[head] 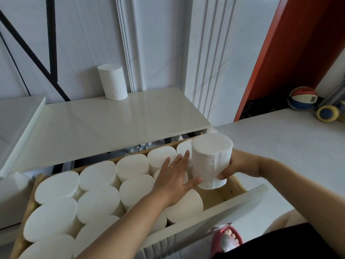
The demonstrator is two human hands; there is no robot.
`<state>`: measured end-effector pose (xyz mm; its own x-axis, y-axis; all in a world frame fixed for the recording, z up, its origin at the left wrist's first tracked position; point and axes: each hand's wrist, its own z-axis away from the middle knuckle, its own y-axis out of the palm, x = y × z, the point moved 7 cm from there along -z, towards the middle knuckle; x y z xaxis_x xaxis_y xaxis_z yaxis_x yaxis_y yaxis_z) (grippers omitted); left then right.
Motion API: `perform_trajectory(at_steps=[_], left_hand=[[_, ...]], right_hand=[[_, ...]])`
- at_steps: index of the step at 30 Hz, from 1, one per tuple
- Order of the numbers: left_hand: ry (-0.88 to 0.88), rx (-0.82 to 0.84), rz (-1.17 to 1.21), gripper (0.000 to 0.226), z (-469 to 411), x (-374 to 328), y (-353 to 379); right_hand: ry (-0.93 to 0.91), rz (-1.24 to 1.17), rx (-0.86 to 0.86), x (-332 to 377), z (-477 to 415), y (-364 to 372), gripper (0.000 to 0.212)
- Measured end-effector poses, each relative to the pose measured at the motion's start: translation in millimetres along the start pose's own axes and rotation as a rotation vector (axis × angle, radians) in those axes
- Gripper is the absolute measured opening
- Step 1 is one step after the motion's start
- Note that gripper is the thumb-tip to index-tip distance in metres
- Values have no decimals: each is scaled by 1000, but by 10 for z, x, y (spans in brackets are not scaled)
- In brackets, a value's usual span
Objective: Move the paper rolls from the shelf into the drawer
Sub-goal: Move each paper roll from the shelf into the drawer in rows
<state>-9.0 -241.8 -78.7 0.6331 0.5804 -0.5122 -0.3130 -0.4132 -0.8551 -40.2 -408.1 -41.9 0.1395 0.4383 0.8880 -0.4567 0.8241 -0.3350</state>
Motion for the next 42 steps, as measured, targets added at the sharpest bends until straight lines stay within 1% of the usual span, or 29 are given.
perform_trajectory(at_steps=[2,5,7,9,11,12,14,17,18,20,22,25,30,32,35,40,42], left_hand=[[15,-26,54,90,2,-17,-35],[-15,-127,227,87,5,3,-141],[-49,-190,319,81,-6,41,-185],[-58,-202,381,77,-17,40,-189],[-48,-205,469,76,-19,8,-186],[-49,-210,517,74,-13,-11,-193],[-61,-211,607,72,-2,-44,-200],[-80,-188,677,66,4,-83,-163],[-83,-183,675,65,3,-92,-153],[-93,-181,630,72,-10,-91,-138],[-111,-177,539,80,-28,-65,-117],[-129,-182,359,86,-49,-24,-81],[-120,-248,151,86,-74,-10,-78],[-94,-264,106,87,-84,-21,-87],[-84,-268,79,86,-82,-10,-99],[-20,-264,9,80,-74,-41,-117],[0,-233,-19,77,-91,-43,-107]], right_hand=[[-6,21,-29,-5,-87,88,62],[-41,-13,-86,21,-173,175,67],[-86,-152,-82,70,-194,219,73],[-115,-296,-88,105,-208,250,88],[-83,-408,-135,73,-217,252,98],[-57,-453,-156,40,-219,249,98],[-18,-523,-184,-21,-222,240,89],[23,-648,-266,-77,-221,198,60],[33,-685,-308,-92,-218,176,50],[42,-717,-377,-119,-199,143,34],[40,-723,-424,-136,-179,123,27],[45,-701,-471,-178,-178,125,28],[108,-550,-598,-304,-234,123,35],[125,-531,-625,-328,-255,105,35],[159,-602,-628,-365,-284,110,36],[203,-660,-611,-412,-303,133,35],[220,-656,-612,-440,-306,127,32]])
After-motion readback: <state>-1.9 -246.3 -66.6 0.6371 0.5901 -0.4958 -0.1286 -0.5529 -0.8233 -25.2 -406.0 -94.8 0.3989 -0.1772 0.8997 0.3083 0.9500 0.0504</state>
